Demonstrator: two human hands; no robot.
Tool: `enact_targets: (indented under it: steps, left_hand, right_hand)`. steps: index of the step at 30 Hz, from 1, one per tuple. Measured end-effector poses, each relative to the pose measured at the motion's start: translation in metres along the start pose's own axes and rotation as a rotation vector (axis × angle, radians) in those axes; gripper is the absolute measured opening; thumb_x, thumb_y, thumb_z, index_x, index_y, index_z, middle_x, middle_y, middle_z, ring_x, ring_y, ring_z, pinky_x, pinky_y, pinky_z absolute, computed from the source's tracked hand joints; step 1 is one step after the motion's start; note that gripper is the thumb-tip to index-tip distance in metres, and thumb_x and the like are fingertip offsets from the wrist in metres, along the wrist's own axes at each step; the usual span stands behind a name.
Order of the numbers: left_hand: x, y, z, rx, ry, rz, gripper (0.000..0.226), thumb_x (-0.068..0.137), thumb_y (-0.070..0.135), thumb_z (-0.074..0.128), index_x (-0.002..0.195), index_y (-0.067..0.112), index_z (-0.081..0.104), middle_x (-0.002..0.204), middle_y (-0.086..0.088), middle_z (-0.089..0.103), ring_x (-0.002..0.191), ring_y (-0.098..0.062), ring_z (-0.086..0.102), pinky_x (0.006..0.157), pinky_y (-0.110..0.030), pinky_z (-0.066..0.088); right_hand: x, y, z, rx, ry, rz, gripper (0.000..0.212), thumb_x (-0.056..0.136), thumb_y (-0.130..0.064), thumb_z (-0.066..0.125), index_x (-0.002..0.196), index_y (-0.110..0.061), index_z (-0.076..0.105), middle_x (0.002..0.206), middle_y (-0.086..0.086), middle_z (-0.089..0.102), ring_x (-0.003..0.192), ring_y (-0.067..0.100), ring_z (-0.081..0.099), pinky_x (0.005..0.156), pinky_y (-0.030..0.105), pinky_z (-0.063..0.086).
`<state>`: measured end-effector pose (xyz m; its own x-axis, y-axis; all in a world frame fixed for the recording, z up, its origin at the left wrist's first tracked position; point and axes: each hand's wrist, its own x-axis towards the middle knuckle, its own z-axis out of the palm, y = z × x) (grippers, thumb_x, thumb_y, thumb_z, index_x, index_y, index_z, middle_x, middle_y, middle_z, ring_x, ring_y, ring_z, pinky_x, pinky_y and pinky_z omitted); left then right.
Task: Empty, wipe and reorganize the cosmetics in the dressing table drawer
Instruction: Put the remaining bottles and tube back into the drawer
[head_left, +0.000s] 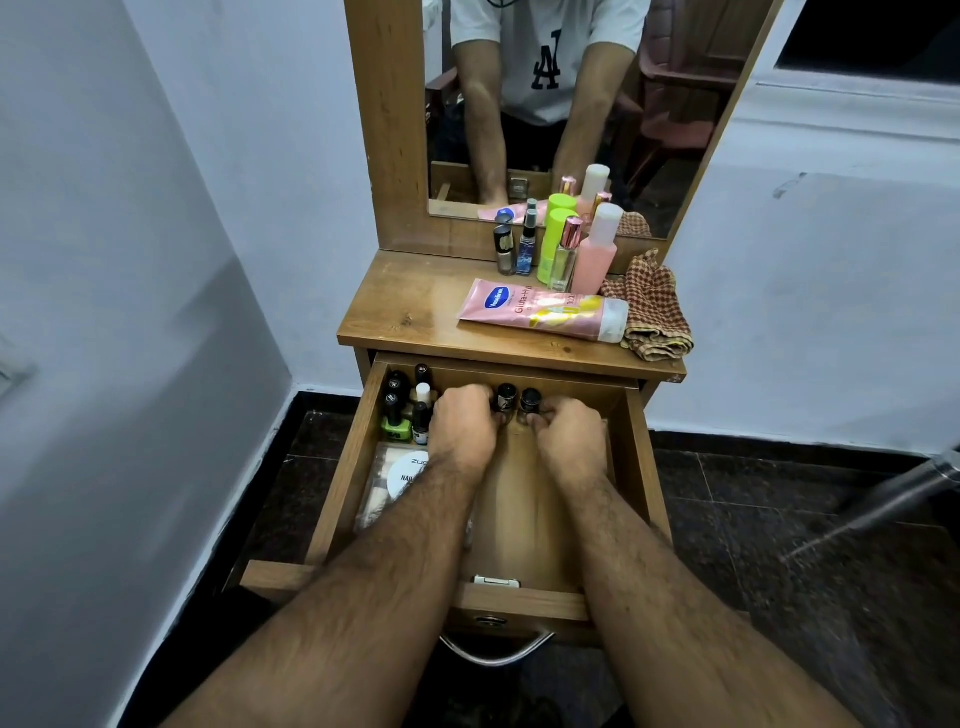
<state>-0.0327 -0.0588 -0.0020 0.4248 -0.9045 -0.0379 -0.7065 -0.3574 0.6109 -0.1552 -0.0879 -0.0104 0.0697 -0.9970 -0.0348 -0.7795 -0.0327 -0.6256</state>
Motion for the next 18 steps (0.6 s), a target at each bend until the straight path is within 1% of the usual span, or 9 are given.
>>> enact_targets:
  steps: [7, 11, 18]
  left_hand:
    - [-0.0013, 0.0016, -0.0017, 0.010, 0.001, 0.005, 0.013, 0.087, 0.023, 0.072, 0.098, 0.016, 0.073, 0.095, -0.012, 0.073, 0.098, -0.031, 0.066, 0.077, -0.035, 0.050]
    - [-0.0031, 0.0023, -0.0025, 0.014, 0.009, 0.010, 0.014, 0.088, 0.022, 0.070, 0.100, 0.015, 0.073, 0.097, -0.015, 0.071, 0.098, -0.032, 0.065, 0.075, -0.034, 0.048]
    - [-0.0035, 0.0036, -0.0033, 0.025, 0.006, 0.024, 0.015, 0.089, 0.023, 0.070, 0.102, 0.015, 0.074, 0.098, -0.015, 0.071, 0.099, -0.032, 0.065, 0.077, -0.035, 0.049]
  right_hand:
    - [0.0014, -0.0040, 0.0036, -0.049, 0.005, -0.031, 0.019, 0.093, -0.027, 0.065, 0.109, -0.019, 0.072, 0.102, 0.003, 0.073, 0.098, 0.021, 0.067, 0.085, 0.035, 0.055]
    - [0.0015, -0.0033, 0.0033, -0.056, 0.002, -0.028, 0.020, 0.094, -0.027, 0.064, 0.110, -0.018, 0.072, 0.104, 0.003, 0.073, 0.099, 0.019, 0.067, 0.084, 0.033, 0.052]
    - [0.0020, -0.0017, 0.0017, -0.043, -0.003, -0.025, 0.019, 0.095, -0.026, 0.064, 0.109, -0.017, 0.072, 0.104, 0.003, 0.073, 0.099, 0.019, 0.066, 0.086, 0.033, 0.052]
